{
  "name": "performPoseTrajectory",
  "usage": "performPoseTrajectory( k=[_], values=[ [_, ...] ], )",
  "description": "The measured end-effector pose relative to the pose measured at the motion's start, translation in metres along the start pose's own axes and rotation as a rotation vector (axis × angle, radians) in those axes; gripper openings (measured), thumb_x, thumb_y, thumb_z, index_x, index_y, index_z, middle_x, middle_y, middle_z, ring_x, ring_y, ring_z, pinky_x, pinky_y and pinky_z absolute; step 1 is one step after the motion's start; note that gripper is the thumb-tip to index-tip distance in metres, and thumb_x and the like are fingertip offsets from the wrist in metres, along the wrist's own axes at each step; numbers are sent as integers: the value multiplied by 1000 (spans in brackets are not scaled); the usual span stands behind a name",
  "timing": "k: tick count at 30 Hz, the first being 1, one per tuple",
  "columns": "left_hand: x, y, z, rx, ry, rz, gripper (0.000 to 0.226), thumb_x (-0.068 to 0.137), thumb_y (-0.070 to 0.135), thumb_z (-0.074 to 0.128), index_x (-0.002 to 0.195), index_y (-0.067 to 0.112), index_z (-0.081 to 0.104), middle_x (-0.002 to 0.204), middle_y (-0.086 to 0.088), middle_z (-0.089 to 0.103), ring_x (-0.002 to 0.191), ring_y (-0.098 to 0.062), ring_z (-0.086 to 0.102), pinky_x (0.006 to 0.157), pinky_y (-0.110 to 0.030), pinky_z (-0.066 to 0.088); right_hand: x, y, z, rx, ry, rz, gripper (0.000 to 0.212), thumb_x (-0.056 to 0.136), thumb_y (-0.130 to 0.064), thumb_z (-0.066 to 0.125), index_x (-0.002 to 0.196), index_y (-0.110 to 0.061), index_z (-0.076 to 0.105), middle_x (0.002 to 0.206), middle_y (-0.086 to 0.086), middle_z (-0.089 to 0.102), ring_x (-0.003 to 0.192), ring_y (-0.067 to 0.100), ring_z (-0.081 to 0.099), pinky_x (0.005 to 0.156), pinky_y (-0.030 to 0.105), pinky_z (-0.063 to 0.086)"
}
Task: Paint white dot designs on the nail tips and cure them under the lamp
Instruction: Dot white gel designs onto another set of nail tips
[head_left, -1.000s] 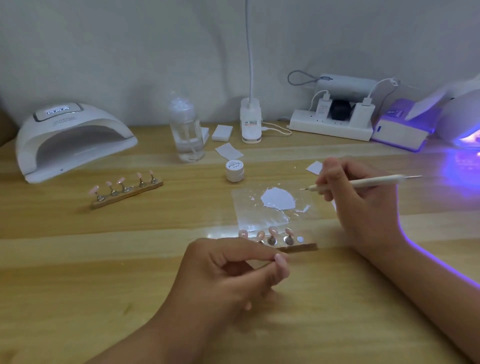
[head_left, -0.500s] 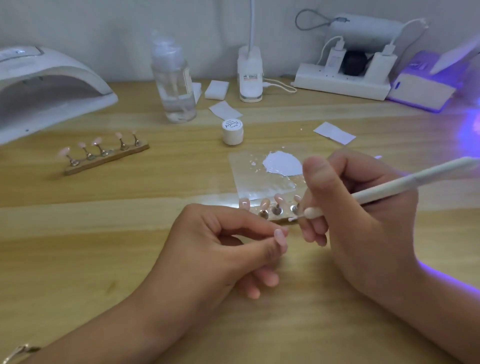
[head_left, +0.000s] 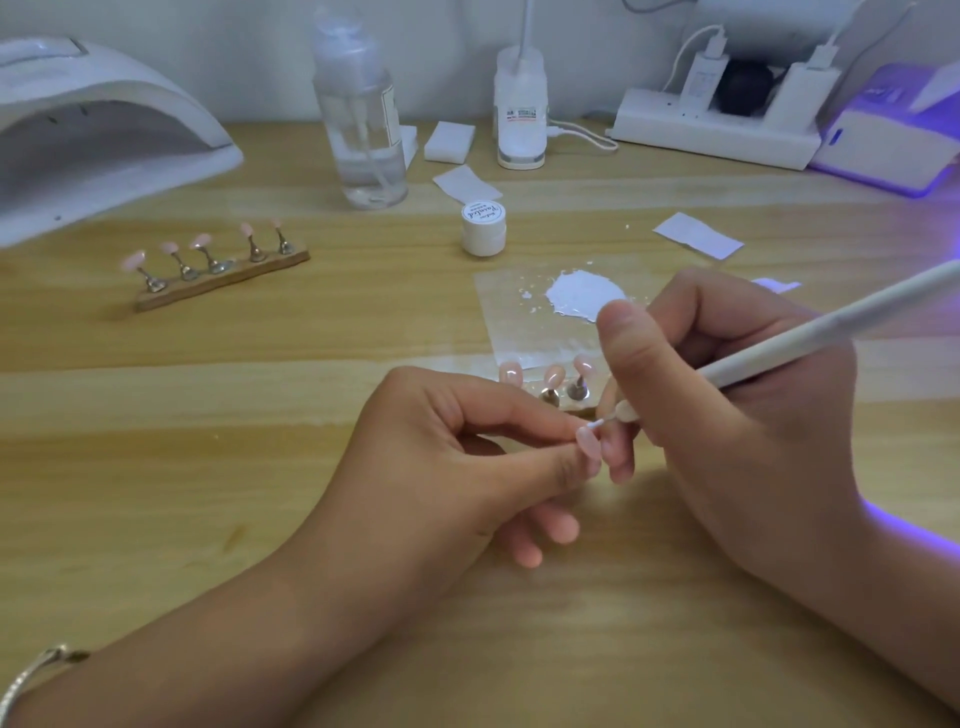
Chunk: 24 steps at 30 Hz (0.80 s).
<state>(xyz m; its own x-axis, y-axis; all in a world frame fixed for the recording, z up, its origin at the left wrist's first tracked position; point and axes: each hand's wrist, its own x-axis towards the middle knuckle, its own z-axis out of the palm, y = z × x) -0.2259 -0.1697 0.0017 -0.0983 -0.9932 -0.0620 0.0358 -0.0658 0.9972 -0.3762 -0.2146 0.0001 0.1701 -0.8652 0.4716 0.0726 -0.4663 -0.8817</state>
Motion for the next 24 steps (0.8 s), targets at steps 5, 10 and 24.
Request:
performPoseTrajectory(
  k=[5,10,24],
  values=[
    [0,-1,-1,15,-9,9,3,75,9,79,76,7,79,69,-7,75,47,-18,66,40,-25,50,0,1,0,-7,-17,-3,38,93,-12,62,59,-12,47,44,-3,55,33,24,55,38,22,40],
    [0,-2,-2,18,-10,16,4,76,9,79,77,5,79,70,-11,75,47,-18,66,40,-25,50,0,2,0,-19,-29,-3,37,93,-16,62,59,-10,47,44,-6,54,33,23,55,38,22,40],
    [1,-4,-2,30,-18,34,3,74,12,81,76,9,80,68,-7,75,47,-18,66,41,-25,51,-1,6,-2,-14,-26,-16,38,93,-15,62,59,-7,47,44,-1,55,33,23,55,39,20,40]
  ],
)
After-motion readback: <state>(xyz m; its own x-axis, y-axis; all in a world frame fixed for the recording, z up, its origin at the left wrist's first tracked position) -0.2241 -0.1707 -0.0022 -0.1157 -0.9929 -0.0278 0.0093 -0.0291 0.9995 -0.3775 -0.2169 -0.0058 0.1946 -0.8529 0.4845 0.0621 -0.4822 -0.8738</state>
